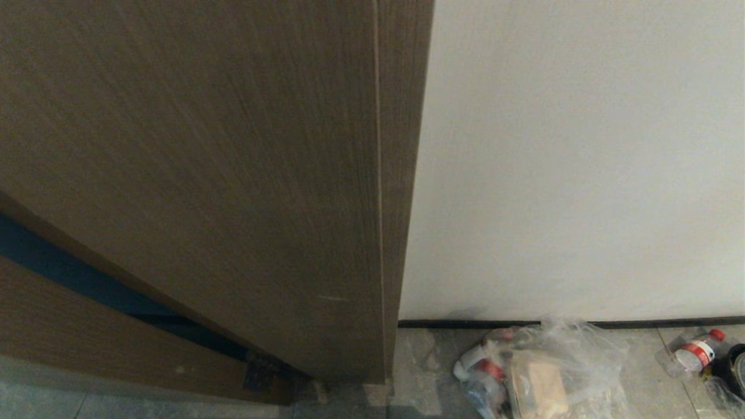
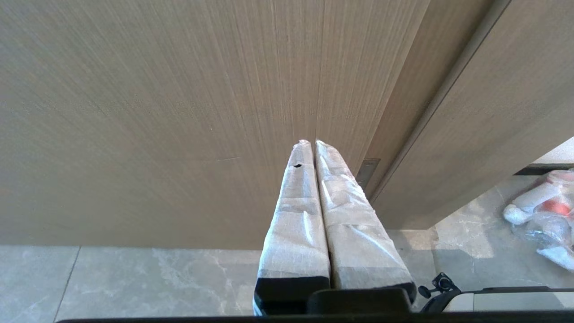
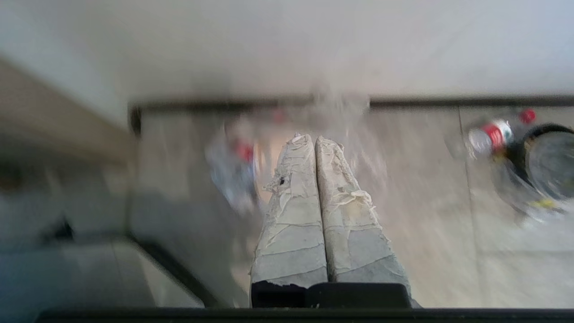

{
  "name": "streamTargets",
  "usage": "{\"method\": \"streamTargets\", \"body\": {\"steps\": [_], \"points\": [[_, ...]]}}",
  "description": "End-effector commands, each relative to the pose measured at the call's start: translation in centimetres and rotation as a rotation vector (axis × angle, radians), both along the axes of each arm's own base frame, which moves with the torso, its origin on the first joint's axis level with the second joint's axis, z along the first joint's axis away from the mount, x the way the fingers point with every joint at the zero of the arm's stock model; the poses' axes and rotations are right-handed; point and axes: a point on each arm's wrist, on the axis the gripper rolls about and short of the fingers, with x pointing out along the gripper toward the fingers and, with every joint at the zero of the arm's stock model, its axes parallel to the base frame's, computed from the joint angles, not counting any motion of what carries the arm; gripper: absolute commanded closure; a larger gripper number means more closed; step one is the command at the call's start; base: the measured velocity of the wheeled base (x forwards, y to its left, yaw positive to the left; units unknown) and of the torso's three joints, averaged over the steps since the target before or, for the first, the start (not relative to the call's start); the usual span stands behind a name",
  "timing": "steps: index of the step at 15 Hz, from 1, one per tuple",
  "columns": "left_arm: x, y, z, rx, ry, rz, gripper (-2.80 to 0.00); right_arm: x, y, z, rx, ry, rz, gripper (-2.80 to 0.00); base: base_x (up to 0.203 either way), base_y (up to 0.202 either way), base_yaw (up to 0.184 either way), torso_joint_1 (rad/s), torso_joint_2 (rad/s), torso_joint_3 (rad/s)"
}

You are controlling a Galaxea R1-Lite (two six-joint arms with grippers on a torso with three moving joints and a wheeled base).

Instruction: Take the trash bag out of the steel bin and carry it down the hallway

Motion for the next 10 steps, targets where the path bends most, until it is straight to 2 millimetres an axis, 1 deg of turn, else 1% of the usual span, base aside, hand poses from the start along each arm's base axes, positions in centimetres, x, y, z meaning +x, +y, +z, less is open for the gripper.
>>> {"method": "streamTargets", "body": {"steps": [1, 3, 10], "points": [[0.01, 0.00, -0.04, 0.000, 0.002, 0.000, 0.00, -0.93, 0.04, -1.01, 0.010, -0.115, 0.023, 0.00, 0.000, 0.000, 0.000, 0.000, 0.00, 0.000], [0.01, 0.00, -0.04, 0.000, 0.002, 0.000, 0.00, -1.32, 0.11, -1.72, 0.006, -0.195, 0.061, 0.00, 0.000, 0.000, 0.000, 0.000, 0.00, 0.000], [0.01, 0.00, -0.04, 0.000, 0.002, 0.000, 0.00, -1.18, 0.12, -1.85, 0.040, -0.200, 0.066, 0.00, 0.000, 0.000, 0.000, 0.000, 0.00, 0.000]]}}
